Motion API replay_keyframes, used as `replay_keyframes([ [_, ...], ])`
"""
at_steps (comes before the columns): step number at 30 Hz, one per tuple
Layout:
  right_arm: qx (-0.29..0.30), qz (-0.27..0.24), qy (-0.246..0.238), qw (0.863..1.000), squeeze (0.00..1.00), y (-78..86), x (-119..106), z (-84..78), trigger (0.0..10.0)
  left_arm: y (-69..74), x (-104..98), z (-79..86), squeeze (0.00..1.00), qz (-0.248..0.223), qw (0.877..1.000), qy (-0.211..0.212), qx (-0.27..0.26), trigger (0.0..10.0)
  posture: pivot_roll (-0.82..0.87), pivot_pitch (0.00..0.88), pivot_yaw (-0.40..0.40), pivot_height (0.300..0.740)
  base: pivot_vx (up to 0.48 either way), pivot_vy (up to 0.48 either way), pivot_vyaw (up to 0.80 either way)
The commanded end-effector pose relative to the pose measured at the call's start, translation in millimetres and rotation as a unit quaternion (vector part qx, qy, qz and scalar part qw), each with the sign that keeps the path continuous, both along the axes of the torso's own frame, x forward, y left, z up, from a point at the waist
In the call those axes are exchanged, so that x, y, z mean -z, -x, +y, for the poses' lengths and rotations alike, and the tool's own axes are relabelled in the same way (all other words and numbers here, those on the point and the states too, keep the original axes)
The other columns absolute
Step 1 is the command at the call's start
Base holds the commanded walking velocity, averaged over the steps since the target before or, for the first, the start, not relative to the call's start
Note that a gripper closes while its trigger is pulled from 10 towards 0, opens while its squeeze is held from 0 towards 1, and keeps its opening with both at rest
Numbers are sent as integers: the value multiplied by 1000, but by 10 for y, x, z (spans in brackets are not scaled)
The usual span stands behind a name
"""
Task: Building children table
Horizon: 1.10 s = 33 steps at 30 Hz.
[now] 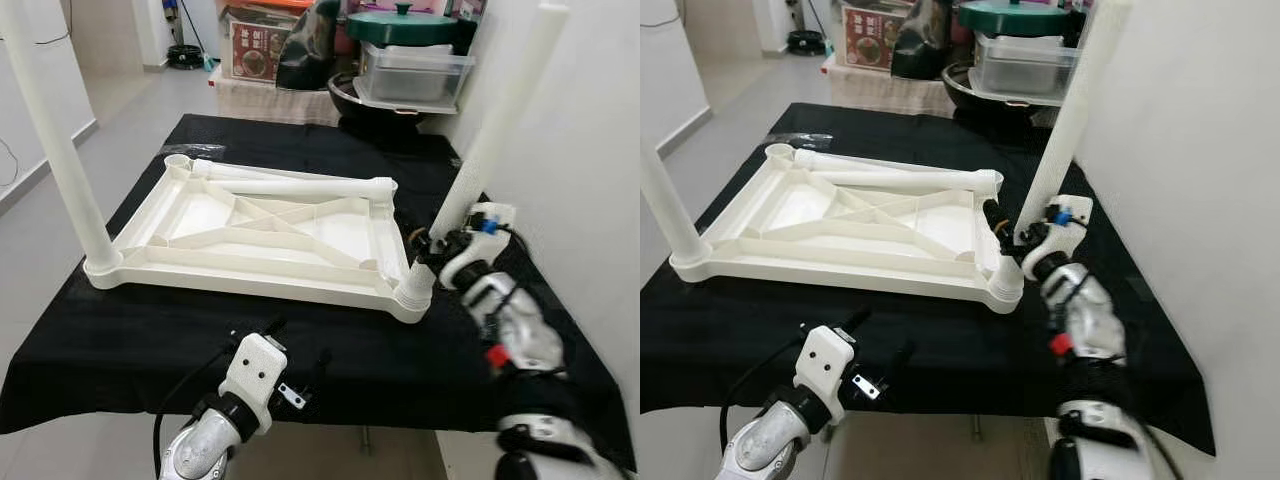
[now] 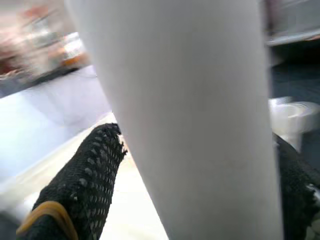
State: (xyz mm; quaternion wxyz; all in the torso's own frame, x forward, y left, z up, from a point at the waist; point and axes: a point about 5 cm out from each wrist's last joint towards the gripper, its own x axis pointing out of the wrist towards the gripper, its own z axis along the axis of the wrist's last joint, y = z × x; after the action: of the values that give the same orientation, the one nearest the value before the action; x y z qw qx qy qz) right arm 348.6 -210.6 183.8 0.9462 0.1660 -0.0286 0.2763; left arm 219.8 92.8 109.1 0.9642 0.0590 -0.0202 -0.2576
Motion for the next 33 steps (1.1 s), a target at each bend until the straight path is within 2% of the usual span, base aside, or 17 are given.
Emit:
replay_keyframes([
  [1,-88,2,-18,996,0,37,8,134,10000,14,21,-34,0,1,1000,-2,7,10000,119,0,-119,740,0,0,0],
  [2,-152,1,-9,988,0,95,2,163,10000,18,26,-32,0,1,1000,-3,8,10000,121,0,-119,740,0,0,0],
  [3,-152,1,-9,988,0,95,2,163,10000,18,26,-32,0,1,1000,-3,8,10000,121,0,-119,740,0,0,0],
  [5,-214,-1,7,977,0,150,10,205,10000,22,30,-32,0,1,1000,-3,9,10000,122,0,-117,740,0,0,0],
  [7,-287,1,48,957,0,180,59,305,10000,28,33,-37,0,0,1000,-3,12,10000,127,0,-117,740,0,0,0],
  [11,-328,-15,74,942,0,120,47,413,10000,26,28,-43,0,0,1000,0,17,10000,135,0,-115,740,0,0,0],
  [13,-328,-15,74,942,0,120,47,413,10000,26,28,-43,0,0,1000,0,17,10000,135,0,-115,740,0,0,0],
  [15,-345,-18,85,935,0,86,39,452,0,27,27,-49,0,0,1000,3,22,10000,137,0,-115,740,0,0,0],
  [18,-334,-17,96,937,0,59,51,465,0,30,22,-52,0,-1,1000,4,24,10000,141,0,-116,740,0,0,0],
  [23,-200,-22,116,973,0,-57,117,441,0,32,1,-57,0,-5,1000,5,24,10000,132,0,-115,740,0,0,0],
  [25,-188,-20,114,975,0,-67,123,434,0,32,-1,-57,0,-5,1000,5,24,10000,132,0,-115,740,0,0,0],
  [27,-73,-14,104,992,0,-123,137,353,0,30,-40,-65,0,-13,1000,8,22,10000,121,0,-111,740,0,0,0],
  [28,2,-1,101,995,0,-139,160,306,0,28,-89,-81,0,-22,999,9,25,10000,118,0,-111,740,0,0,0],
  [29,2,-1,101,995,0,-139,160,306,0,28,-89,-81,0,-22,999,9,25,10000,118,0,-111,740,0,0,0],
  [30,50,8,100,994,0,-148,180,270,0,28,-123,-92,0,-29,999,9,26,10000,118,0,-111,740,0,0,0],
  [32,50,8,100,994,0,-148,180,270,0,28,-123,-92,0,-29,999,9,26,10000,118,0,-111,740,0,0,0],
  [33,145,29,102,984,0,-149,230,217,0,23,-155,-103,0,-35,999,11,26,10000,108,0,-107,740,0,0,0],
])
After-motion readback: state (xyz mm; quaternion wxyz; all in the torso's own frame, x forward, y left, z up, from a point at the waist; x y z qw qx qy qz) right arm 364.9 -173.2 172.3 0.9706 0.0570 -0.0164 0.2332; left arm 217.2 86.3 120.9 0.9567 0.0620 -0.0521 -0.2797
